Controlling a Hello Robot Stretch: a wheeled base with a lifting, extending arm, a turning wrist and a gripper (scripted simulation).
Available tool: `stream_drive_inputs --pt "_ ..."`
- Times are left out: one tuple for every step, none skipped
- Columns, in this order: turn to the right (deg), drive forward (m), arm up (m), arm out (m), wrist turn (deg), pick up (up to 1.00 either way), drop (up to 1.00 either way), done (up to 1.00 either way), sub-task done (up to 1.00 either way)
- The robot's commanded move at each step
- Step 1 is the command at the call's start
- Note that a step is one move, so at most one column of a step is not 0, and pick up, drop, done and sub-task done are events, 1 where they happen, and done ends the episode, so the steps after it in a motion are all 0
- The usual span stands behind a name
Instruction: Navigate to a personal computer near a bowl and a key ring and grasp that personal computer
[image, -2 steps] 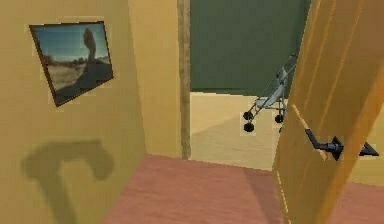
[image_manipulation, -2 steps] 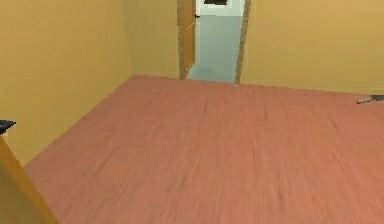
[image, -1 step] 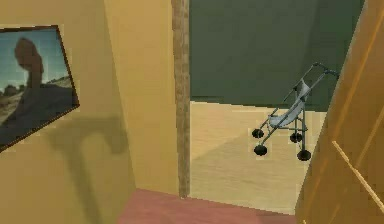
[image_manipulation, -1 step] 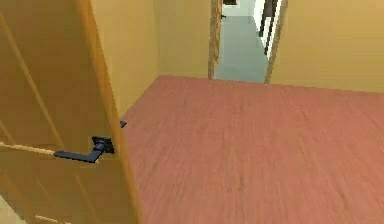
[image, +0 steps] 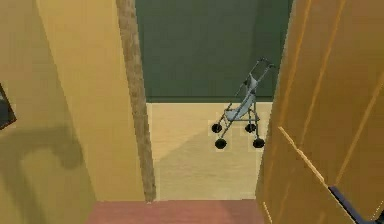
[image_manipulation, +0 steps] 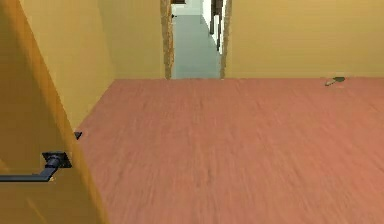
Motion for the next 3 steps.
stream_drive_inputs --pt "0.0 0.9 0.0 0.0 0.0 0.0 0.0 0.0 0.0" --pt "0.0 0.75 0.0 0.0 0.0 0.0 0.0 0.0 0.0" --pt "-45.0 0.0 0.0 0.0 0.0 0.0 0.0 0.0 0.0"
